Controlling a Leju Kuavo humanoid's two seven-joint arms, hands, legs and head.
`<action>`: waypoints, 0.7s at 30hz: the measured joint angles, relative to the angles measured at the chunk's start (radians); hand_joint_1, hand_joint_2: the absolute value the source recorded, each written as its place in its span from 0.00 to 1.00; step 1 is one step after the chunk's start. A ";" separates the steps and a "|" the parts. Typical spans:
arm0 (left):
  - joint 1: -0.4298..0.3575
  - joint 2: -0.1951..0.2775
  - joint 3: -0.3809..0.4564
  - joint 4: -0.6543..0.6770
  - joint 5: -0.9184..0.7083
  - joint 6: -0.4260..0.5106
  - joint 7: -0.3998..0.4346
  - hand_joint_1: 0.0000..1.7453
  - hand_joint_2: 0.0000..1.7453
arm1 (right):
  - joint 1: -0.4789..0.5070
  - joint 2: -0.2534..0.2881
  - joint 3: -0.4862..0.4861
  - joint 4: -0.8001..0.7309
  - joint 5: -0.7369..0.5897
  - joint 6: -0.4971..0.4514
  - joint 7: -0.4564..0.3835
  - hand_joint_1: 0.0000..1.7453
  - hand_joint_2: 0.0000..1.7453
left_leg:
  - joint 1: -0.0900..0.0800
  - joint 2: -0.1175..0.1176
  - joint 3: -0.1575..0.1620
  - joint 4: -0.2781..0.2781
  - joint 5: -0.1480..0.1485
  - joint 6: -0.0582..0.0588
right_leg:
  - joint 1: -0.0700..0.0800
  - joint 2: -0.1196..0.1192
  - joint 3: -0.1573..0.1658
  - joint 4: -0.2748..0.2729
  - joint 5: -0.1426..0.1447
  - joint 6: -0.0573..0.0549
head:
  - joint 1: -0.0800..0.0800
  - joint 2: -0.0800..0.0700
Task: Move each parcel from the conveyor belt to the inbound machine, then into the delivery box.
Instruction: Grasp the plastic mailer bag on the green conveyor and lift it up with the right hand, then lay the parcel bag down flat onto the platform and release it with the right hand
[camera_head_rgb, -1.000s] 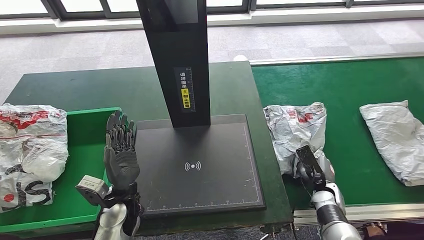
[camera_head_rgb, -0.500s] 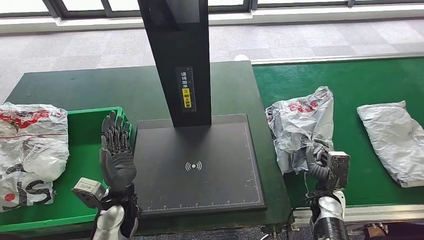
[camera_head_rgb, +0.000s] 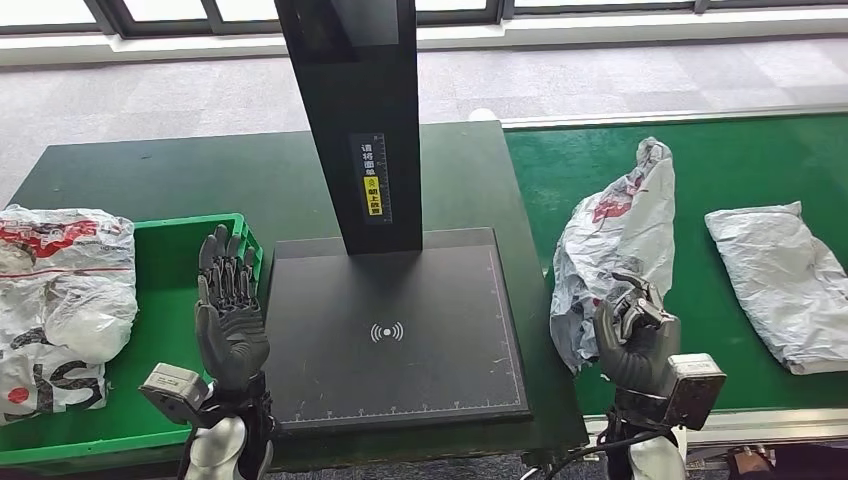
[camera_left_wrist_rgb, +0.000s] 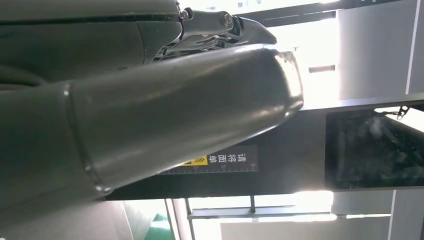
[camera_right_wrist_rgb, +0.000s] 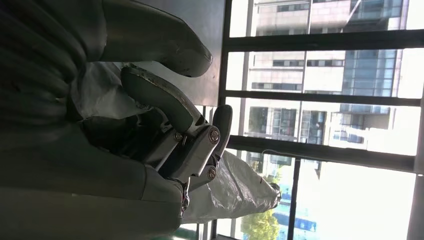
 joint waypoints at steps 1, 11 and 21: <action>0.000 0.000 0.001 0.000 0.000 -0.004 0.000 0.00 0.00 | 0.010 0.001 0.012 -0.020 -0.006 -0.001 -0.001 1.00 1.00 | 0.000 0.000 0.000 0.000 0.000 0.000 | 0.000 0.000 0.000 0.000 0.000 0.000 | 0.000 0.000; -0.003 0.000 0.006 0.012 -0.002 -0.034 -0.002 0.00 0.00 | 0.069 0.002 0.113 -0.147 -0.036 -0.045 -0.002 1.00 1.00 | 0.000 0.000 0.000 0.000 0.000 0.000 | 0.000 0.000 0.000 0.000 0.000 0.000 | 0.000 0.000; -0.010 0.000 0.006 0.033 -0.002 -0.036 -0.003 0.00 0.00 | 0.073 0.001 0.113 -0.146 -0.070 -0.047 -0.002 1.00 1.00 | 0.000 0.001 0.000 0.000 0.000 0.000 | 0.000 0.000 0.000 0.000 0.000 0.000 | 0.000 0.000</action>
